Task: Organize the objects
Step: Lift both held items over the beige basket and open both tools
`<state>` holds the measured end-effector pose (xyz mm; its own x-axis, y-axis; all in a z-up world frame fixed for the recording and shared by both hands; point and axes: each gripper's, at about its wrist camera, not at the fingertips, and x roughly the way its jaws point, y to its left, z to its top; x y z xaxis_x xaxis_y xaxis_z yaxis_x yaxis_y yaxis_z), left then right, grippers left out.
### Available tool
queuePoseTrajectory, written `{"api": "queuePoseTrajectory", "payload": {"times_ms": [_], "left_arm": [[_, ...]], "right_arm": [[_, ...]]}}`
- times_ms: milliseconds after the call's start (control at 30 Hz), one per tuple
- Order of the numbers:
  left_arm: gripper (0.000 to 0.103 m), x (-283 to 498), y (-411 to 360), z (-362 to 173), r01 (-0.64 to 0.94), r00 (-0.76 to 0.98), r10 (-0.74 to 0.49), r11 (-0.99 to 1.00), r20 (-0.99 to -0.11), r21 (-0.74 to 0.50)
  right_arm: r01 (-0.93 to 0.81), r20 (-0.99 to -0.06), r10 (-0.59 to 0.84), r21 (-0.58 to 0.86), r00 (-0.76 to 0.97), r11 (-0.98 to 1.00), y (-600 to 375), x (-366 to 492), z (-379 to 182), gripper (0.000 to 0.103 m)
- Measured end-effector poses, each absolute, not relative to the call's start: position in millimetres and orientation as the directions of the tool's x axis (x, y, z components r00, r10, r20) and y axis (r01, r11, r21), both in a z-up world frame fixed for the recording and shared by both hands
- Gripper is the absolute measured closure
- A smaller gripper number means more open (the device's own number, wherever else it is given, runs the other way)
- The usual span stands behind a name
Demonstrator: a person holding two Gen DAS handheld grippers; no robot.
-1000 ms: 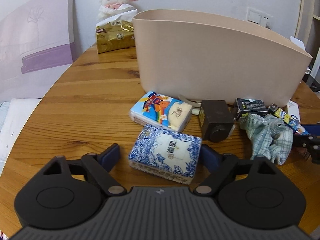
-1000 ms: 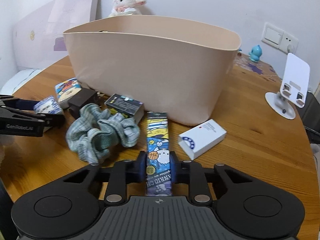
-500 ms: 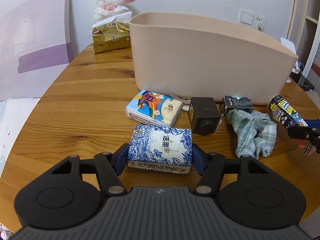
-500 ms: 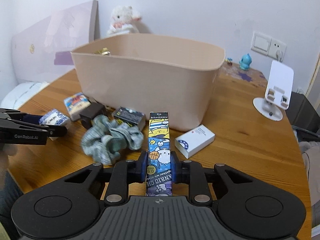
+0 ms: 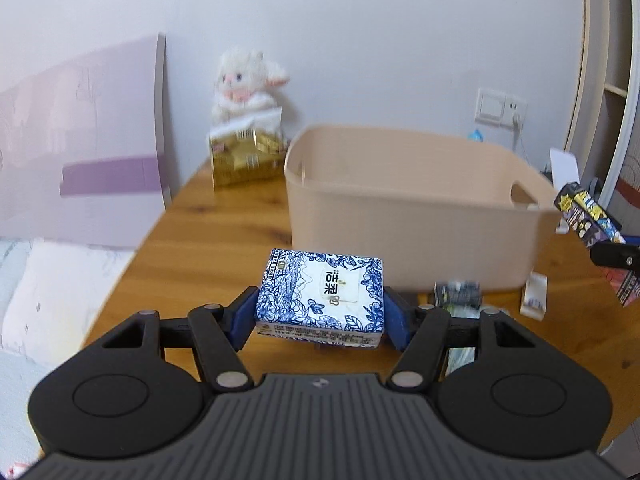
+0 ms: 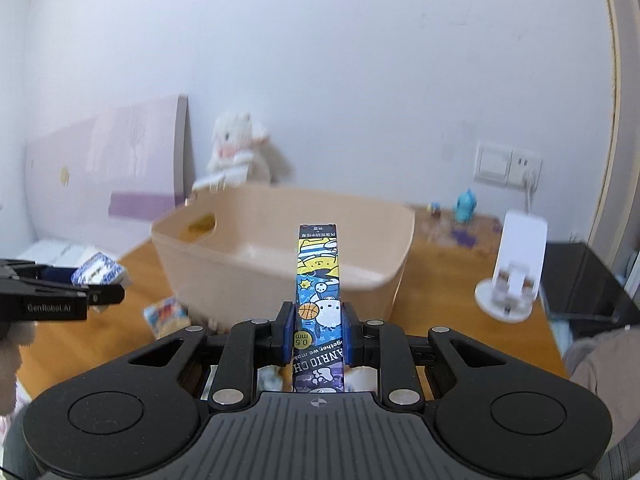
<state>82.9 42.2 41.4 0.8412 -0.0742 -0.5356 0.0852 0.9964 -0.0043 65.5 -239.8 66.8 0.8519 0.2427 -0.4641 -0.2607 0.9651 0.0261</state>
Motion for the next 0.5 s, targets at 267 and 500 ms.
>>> {"api": "queuePoseTrajectory", "payload": {"times_ms": [267,500], "left_arm": [[0.037,112.9,21.7,75.0,0.093,0.882,-0.071,0.995,-0.466,0.025],[0.037,160.3,-1.1,91.2,0.077,0.894,-0.047,0.996,-0.445,0.051]], "right_arm": [[-0.246,-0.395,0.232,0.016,0.889,0.969,-238.2,103.5,92.1,0.082],[-0.234,-0.414,0.200,-0.034,0.888,0.972,-219.8,151.5,94.8,0.082]]}}
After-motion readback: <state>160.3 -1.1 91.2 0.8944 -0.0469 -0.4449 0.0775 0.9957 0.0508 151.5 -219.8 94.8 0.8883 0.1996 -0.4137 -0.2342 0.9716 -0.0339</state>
